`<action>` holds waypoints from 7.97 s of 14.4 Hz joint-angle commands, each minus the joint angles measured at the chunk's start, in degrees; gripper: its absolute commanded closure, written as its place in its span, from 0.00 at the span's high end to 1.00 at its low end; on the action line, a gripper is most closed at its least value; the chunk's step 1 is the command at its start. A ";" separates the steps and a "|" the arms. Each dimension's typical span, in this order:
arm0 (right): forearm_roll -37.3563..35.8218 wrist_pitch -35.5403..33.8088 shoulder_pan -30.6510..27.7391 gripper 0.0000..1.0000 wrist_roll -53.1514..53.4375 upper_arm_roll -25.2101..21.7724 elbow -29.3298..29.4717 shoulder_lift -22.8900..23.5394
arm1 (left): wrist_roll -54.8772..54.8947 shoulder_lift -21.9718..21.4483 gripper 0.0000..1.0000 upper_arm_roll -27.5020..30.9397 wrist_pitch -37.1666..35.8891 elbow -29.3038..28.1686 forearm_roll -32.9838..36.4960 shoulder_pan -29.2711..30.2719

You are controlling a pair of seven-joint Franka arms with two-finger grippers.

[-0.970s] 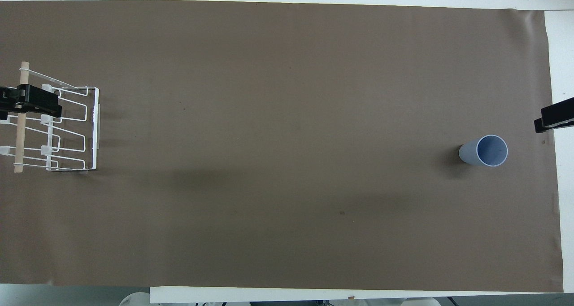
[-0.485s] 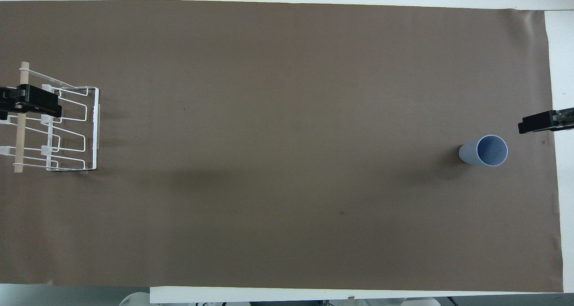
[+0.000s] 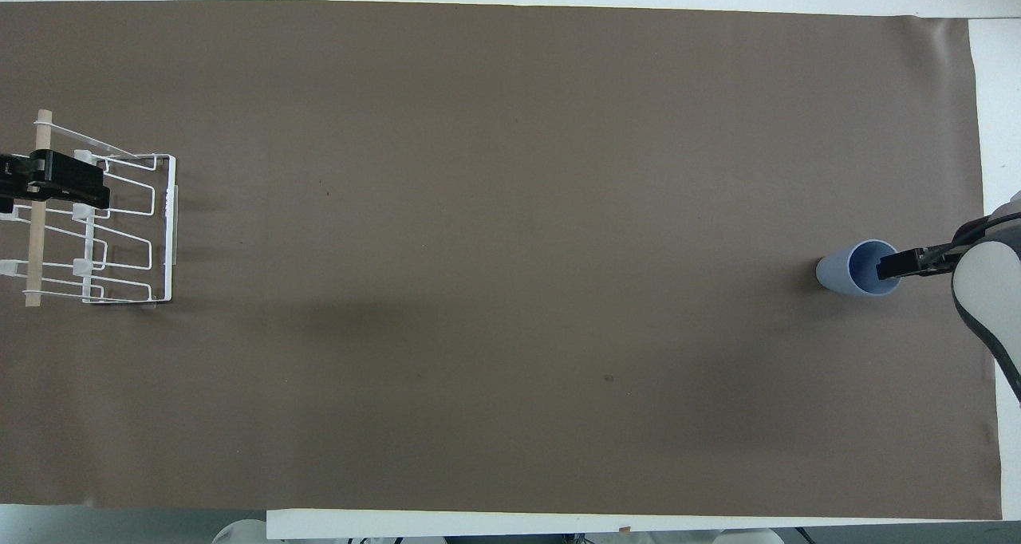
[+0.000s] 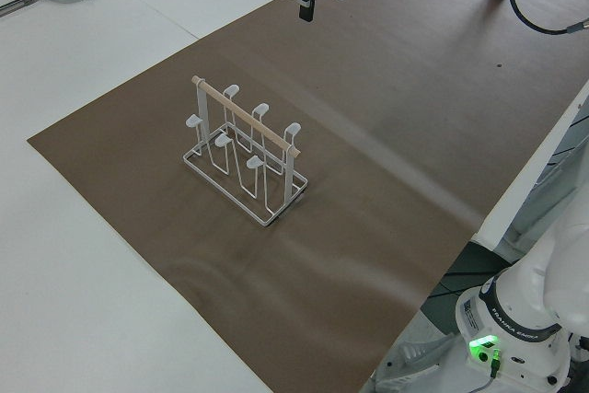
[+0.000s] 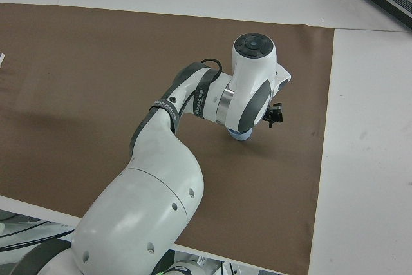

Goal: Hang cup on cup holder
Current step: 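Lower the right gripper into the blue cup rim and grasp it, then lift the blue cup with the right gripper while the left gripper approaches, then grasp the cup base with the left gripper facing the right gripper, then open the right gripper and draw it back from the cup, then carry the cup with the left gripper toward the wire rack while the right gripper retracts, then lower the cup onto the wire rack hook with the left gripper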

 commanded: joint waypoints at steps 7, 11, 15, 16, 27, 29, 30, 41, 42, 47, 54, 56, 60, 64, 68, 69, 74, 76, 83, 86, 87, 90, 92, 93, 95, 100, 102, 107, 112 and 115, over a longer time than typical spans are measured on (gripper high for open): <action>0.00 8.14 -0.52 0.75 -2.96 0.35 -5.23 1.11 | 0.19 -0.79 1.00 0.27 -0.36 -0.88 1.08 -0.20; 0.00 7.79 -0.34 0.26 -3.14 0.35 -4.97 1.11 | 0.19 -0.79 1.00 0.27 -0.36 -0.88 1.08 -0.20; 0.00 7.09 0.10 0.00 -2.70 0.35 -4.26 1.20 | 0.19 -0.79 1.00 0.27 -0.36 -0.88 1.08 -0.20; 0.00 6.74 0.10 0.00 -2.79 0.35 -3.56 1.38 | 0.19 -0.79 1.00 0.27 -0.36 -0.88 1.08 -0.20; 36.67 -23.31 6.86 0.00 -2.36 2.98 10.68 0.68 | -6.44 -1.41 1.00 0.10 -1.07 -2.02 -0.84 0.15; 45.31 -25.86 8.61 0.00 1.58 2.98 10.59 0.50 | -20.74 -1.32 1.00 0.10 -0.63 -1.94 -6.20 -0.63; 48.48 -26.05 9.41 0.00 2.48 2.98 10.25 0.33 | -27.08 -1.41 1.00 -0.16 -0.63 -1.94 -6.82 -1.42; 75.32 -13.94 26.09 0.00 14.08 2.98 1.98 -3.28 | -90.83 -0.88 1.00 -0.25 16.59 -1.85 -19.57 -22.59; 76.63 -12.27 27.59 0.01 14.35 2.98 1.98 -3.28 | -96.87 -0.71 1.00 -0.25 17.21 -0.98 -19.84 -24.52; 77.96 -5.32 32.96 0.01 16.46 2.98 2.07 -2.93 | -115.18 -1.58 1.00 -0.43 16.34 -2.10 -22.64 -30.08; 77.96 -4.69 33.58 0.01 17.60 2.98 2.07 -2.93 | -119.78 -1.25 1.00 -0.61 20.89 -7.21 -22.74 -30.87; 77.96 -3.73 33.84 0.01 17.60 2.98 1.98 -2.93 | -119.52 0.25 1.00 -0.61 24.23 -7.30 -22.74 -30.87; 77.87 -3.72 34.02 0.01 17.60 2.98 1.98 -2.93 | -121.44 1.93 1.00 -0.78 31.16 -8.78 -23.09 -32.44; 77.87 -3.55 34.02 0.01 17.60 2.98 1.98 -2.93 | -119.71 1.84 0.81 -0.78 34.53 -11.69 -23.00 -33.86; 77.87 -3.55 34.02 0.02 17.51 2.98 1.98 -2.84 | -110.65 1.40 0.00 -0.87 31.02 -11.96 -23.00 -34.82; 77.87 -3.55 34.02 0.02 17.60 2.98 1.98 -2.84 | -110.46 1.40 0.00 -0.87 30.75 -11.70 -23.00 -34.83; 77.78 -3.55 33.94 0.98 19.44 2.98 2.07 -3.19 | -106.08 1.32 0.00 -0.61 27.68 -11.25 -22.48 -34.21; 77.78 -3.55 33.85 0.99 21.98 2.90 2.33 -3.28 | -106.07 1.31 0.00 -0.52 27.50 -10.47 -22.48 -33.78; 57.04 -3.64 27.62 0.99 23.58 2.11 5.75 -3.46 | -106.68 1.67 0.00 -0.34 27.32 -9.59 -22.30 -33.42; 38.73 -4.86 18.93 0.99 22.88 2.19 6.81 -4.86 | -105.90 2.63 0.00 -0.17 25.40 -7.75 -20.03 -30.01; 34.06 -6.52 17.17 0.99 22.61 2.19 6.81 -5.47 | -104.67 3.24 0.00 -0.17 23.39 -6.17 -15.84 -29.65; 19.91 -11.79 13.29 0.99 22.00 2.19 8.21 -6.71 | -95.90 3.34 0.00 -0.17 20.30 -5.89 -10.44 -26.32; 9.11 -16.19 12.67 0.99 22.00 2.19 12.68 -6.10 | -88.18 2.90 0.00 -0.17 16.01 -6.85 -6.41 -23.50; 3.57 -17.08 12.75 0.99 21.91 2.37 14.70 -5.57 | -84.57 2.64 0.00 -0.08 14.77 -7.90 -4.30 -22.36; -1.57 -22.50 12.58 0.99 21.38 2.28 19.70 -4.78 | -83.74 2.98 0.00 -0.08 13.27 -8.44 4.89 -21.38; -7.56 -40.16 11.26 0.99 17.34 2.11 36.85 -2.30 | -83.83 4.47 0.00 0.01 10.37 -13.63 25.13 -20.15; -7.21 -40.48 11.70 0.99 17.60 2.37 37.15 -2.49 | -83.92 5.52 0.00 0.01 9.13 -14.32 36.88 -19.63; -4.57 -39.85 13.88 0.99 17.43 1.50 36.78 -2.05 | -89.50 10.70 0.00 0.01 10.09 -13.10 58.33 -18.30; -4.31 -40.64 16.18 0.99 16.02 -2.73 36.26 -2.66 | -102.17 18.61 0.00 0.10 8.43 -11.52 76.46 -16.38; -4.22 -40.55 16.18 0.99 16.02 -2.90 36.26 -2.66 | -108.96 21.70 0.00 0.10 7.03 -11.78 80.62 -15.84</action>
